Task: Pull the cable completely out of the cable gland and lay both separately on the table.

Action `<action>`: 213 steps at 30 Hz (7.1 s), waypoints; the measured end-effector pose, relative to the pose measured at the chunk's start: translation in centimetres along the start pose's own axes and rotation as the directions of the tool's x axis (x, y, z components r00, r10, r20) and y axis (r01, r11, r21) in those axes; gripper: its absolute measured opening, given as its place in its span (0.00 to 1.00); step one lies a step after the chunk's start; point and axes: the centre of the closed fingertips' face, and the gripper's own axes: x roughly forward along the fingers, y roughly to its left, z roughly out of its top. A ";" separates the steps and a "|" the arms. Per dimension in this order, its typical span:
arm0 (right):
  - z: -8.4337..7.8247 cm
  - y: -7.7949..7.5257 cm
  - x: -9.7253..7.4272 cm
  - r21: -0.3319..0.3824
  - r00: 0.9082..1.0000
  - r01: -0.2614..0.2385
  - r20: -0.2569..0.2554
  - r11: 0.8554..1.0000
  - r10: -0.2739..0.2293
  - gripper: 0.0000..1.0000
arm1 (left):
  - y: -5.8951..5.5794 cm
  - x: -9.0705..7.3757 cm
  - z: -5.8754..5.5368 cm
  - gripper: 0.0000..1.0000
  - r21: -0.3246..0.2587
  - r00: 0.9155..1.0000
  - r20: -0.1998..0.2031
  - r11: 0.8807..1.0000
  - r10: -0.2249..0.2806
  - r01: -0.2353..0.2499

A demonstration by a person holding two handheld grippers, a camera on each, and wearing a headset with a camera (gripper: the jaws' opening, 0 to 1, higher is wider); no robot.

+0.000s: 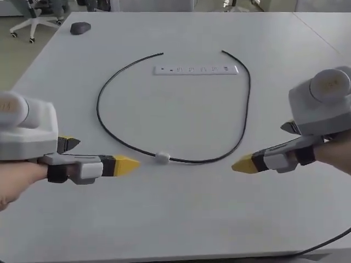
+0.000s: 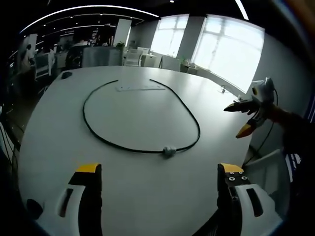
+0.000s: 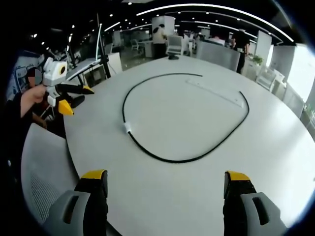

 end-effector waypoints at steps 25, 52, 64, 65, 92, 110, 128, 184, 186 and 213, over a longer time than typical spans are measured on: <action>3.9 4.7 5.6 -0.115 0.986 -0.167 -0.027 0.979 0.165 0.71 | 2.9 0.4 -1.1 0.90 -0.004 1.000 -0.002 1.000 0.029 -0.029; 5.7 9.7 11.1 -0.263 0.951 -0.308 -0.051 0.914 0.306 0.26 | 3.4 0.6 -1.6 0.86 -0.026 1.000 -0.002 0.999 0.018 -0.018; 4.8 10.3 14.0 -0.315 0.946 -0.325 -0.089 0.892 0.313 0.25 | 3.3 1.0 -1.5 0.86 -0.024 1.000 0.005 1.000 0.003 -0.003; 4.8 10.3 14.2 -0.321 0.945 -0.326 -0.087 0.889 0.315 0.25 | 3.3 1.0 -1.6 0.86 -0.021 1.000 -0.001 1.000 0.000 0.000; 4.0 11.4 16.3 -0.352 0.937 -0.350 -0.121 0.868 0.329 0.13 | 3.3 0.9 -2.4 0.83 -0.030 1.000 -0.029 1.000 -0.005 0.004; 4.0 10.8 15.9 -0.341 0.941 -0.338 -0.107 0.877 0.321 0.08 | 2.7 0.9 -2.7 0.79 -0.011 0.999 -0.052 1.000 -0.013 0.013; 5.0 10.4 11.0 -0.375 0.929 -0.365 -0.084 0.852 0.361 0.08 | 0.7 1.8 -1.1 0.79 0.036 0.996 -0.030 0.996 -0.079 0.080; 5.2 12.4 -0.6 -0.651 0.888 -0.308 0.067 0.694 0.456 0.07 | -15.2 3.9 3.7 0.38 0.172 0.703 -0.067 0.686 -0.708 0.707; 5.3 12.6 -0.8 -0.657 0.883 -0.310 0.069 0.688 0.464 0.07 | -15.2 4.1 3.3 0.34 0.188 0.713 -0.085 0.691 -0.696 0.698; 4.9 13.0 -1.2 -0.688 0.883 -0.294 0.071 0.664 0.464 0.07 | -16.2 3.4 2.9 0.17 0.137 0.683 -0.101 0.670 -0.724 0.730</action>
